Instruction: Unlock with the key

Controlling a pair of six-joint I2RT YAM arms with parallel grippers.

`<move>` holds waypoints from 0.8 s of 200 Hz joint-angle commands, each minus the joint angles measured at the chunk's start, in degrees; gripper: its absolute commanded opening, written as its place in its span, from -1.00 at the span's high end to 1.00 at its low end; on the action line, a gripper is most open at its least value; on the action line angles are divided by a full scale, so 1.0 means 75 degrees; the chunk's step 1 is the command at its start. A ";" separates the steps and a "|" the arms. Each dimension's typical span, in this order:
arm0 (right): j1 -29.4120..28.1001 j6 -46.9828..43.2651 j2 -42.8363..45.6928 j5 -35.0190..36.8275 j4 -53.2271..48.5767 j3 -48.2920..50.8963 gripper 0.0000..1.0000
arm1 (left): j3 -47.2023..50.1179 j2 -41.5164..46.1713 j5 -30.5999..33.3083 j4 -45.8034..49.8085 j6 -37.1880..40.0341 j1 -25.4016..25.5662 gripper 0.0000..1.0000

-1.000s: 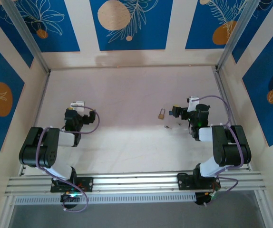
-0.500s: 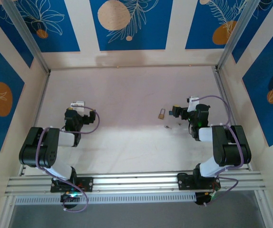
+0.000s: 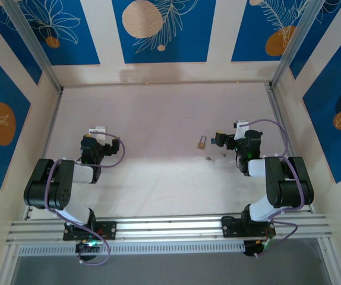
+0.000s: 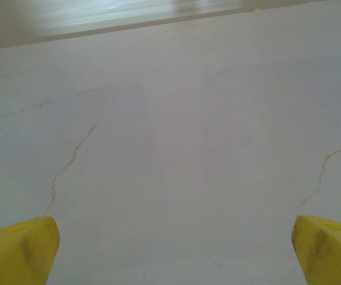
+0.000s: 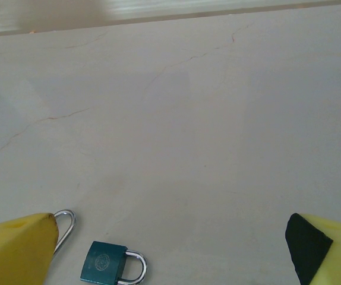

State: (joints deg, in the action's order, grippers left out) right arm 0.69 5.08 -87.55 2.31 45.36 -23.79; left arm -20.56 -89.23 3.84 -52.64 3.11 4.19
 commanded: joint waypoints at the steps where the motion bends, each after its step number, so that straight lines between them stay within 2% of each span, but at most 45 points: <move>1: 0.0026 0.0067 0.0036 -0.0100 0.0001 -0.0064 -0.98 | -0.0157 -0.0012 -0.0242 -0.0018 0.0103 0.0034 -1.00; 16: -0.0028 0.0025 0.0045 0.0007 0.0018 -0.0069 -0.98 | -0.0166 0.0060 -0.0393 0.0063 0.0181 0.0033 -1.00; 32: -0.0119 0.0106 0.0192 0.0521 -0.0251 -0.0170 -0.98 | -0.0405 0.0508 -0.0741 0.0922 0.0323 0.0051 -1.00; 46: -0.0417 0.0085 0.0569 0.1477 -0.1332 -0.0683 -0.98 | -0.0899 0.1064 -0.0676 0.2287 0.0334 0.0086 -1.00; 61: -0.0648 -0.0191 0.0983 0.1399 -0.2605 -0.1317 -0.98 | -0.1721 0.1595 -0.0527 0.3964 0.0203 0.0182 -1.00; 82: -0.1093 -0.0019 0.1650 0.1730 -0.3897 -0.2099 -0.98 | -0.2955 0.2090 -0.0177 0.5771 -0.1051 0.0233 -1.00; 101: -0.1295 0.0685 0.2119 0.1571 -0.5979 -0.3480 -0.98 | -0.4798 0.2211 -0.0020 0.7985 -0.2664 0.0228 -1.00; 108: -0.1289 0.1134 0.2165 0.1556 -0.6930 -0.4163 -0.98 | -0.5476 0.2191 -0.0196 0.8811 -0.3071 0.0238 -1.00; 117: -0.1194 0.1797 0.2160 0.1344 -0.7840 -0.4851 -0.98 | -0.6286 0.2133 -0.0778 0.9630 -0.3161 0.0200 -1.00; 128: -0.1091 0.2868 0.2206 0.1045 -0.8599 -0.5369 -0.98 | -0.7132 0.2028 -0.1246 1.0454 -0.2780 0.0183 -1.00; 137: -0.0984 0.3312 0.2326 0.0514 -0.8686 -0.5353 -0.98 | -0.7417 0.2007 -0.1156 1.0627 -0.3085 0.0137 -1.00; 146: -0.0818 0.3779 0.2480 0.0204 -0.8605 -0.5127 -0.98 | -0.7415 0.2053 -0.1675 1.0331 -0.3437 -0.0026 -1.00; 160: -0.0454 0.4380 0.2653 -0.0411 -0.8485 -0.4798 -0.98 | -0.7316 0.2152 -0.1705 1.0021 -0.4542 -0.0244 -1.00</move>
State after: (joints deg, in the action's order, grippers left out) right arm -5.91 24.91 -68.75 7.75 -8.03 -63.42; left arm -75.70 -73.54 -4.32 14.06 -18.63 4.54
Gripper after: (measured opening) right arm 0.991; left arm 0.998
